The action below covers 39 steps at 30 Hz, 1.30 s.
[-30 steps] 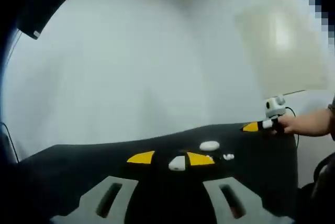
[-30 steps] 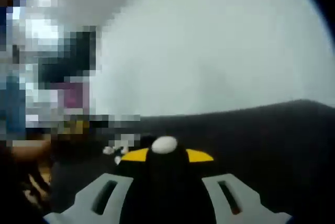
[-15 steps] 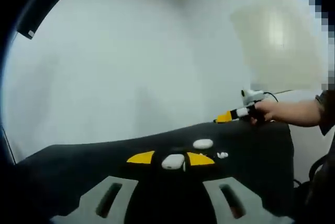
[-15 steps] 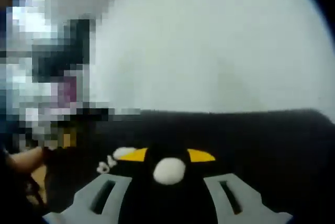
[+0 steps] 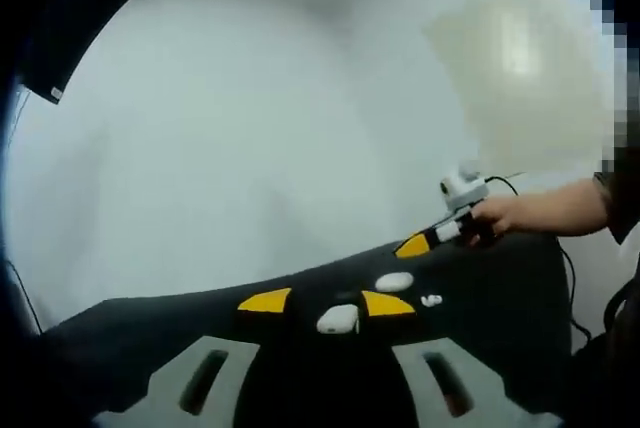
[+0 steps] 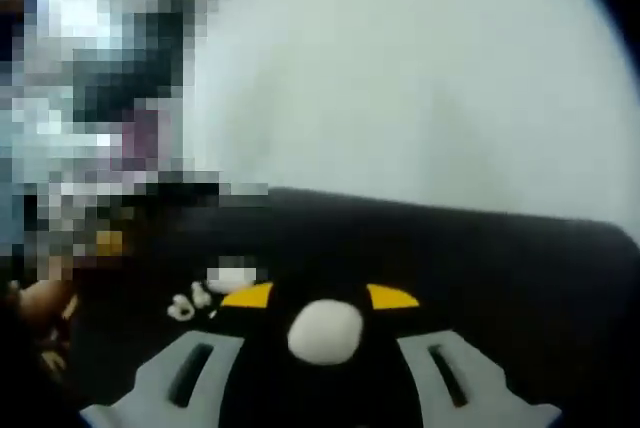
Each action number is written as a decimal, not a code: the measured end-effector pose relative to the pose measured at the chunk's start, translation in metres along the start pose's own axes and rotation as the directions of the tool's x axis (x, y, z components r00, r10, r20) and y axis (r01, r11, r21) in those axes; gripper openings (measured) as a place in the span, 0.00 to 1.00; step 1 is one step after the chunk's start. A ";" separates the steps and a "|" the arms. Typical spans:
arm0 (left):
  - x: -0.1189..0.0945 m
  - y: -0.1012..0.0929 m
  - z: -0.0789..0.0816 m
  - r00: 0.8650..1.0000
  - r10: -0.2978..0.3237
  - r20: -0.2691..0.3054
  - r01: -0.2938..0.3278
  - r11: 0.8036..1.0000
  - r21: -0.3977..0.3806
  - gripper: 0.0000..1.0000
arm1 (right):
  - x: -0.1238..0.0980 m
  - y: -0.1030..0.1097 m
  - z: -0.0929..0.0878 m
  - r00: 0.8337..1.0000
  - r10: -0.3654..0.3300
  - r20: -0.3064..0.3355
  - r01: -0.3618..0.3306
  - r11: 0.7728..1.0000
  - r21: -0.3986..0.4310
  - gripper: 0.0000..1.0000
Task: Pick up three earphones and place each one into its charging case using tactile feedback, ensure that each earphone is properly inserted and securely positioned inside the case.
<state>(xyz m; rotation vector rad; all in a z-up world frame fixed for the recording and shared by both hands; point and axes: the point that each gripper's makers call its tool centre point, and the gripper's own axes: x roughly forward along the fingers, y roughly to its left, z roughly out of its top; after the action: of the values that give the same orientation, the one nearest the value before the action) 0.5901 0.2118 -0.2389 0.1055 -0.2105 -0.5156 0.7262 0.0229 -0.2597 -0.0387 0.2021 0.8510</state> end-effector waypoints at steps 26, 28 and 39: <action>0.009 -0.024 -0.023 0.989 -0.091 -0.114 0.105 0.986 0.127 0.23 | 0.020 -0.013 -0.052 0.985 -0.125 -0.122 0.118 0.991 -0.066 0.38; 0.009 -0.026 -0.026 0.987 -0.100 -0.128 0.118 0.983 0.138 0.24 | 0.010 0.000 -0.036 0.995 -0.078 -0.060 0.076 0.997 -0.032 0.38; 0.009 -0.031 -0.031 0.980 -0.120 -0.158 0.143 0.980 0.139 0.24 | -0.080 0.125 -0.041 0.966 0.250 -0.065 -0.256 0.959 -0.118 0.38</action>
<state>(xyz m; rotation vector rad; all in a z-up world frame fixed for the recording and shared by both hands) 0.5900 0.1821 -0.2723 0.3049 -0.0957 -0.6213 0.5746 0.0413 -0.2790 -0.1548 0.2020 1.1185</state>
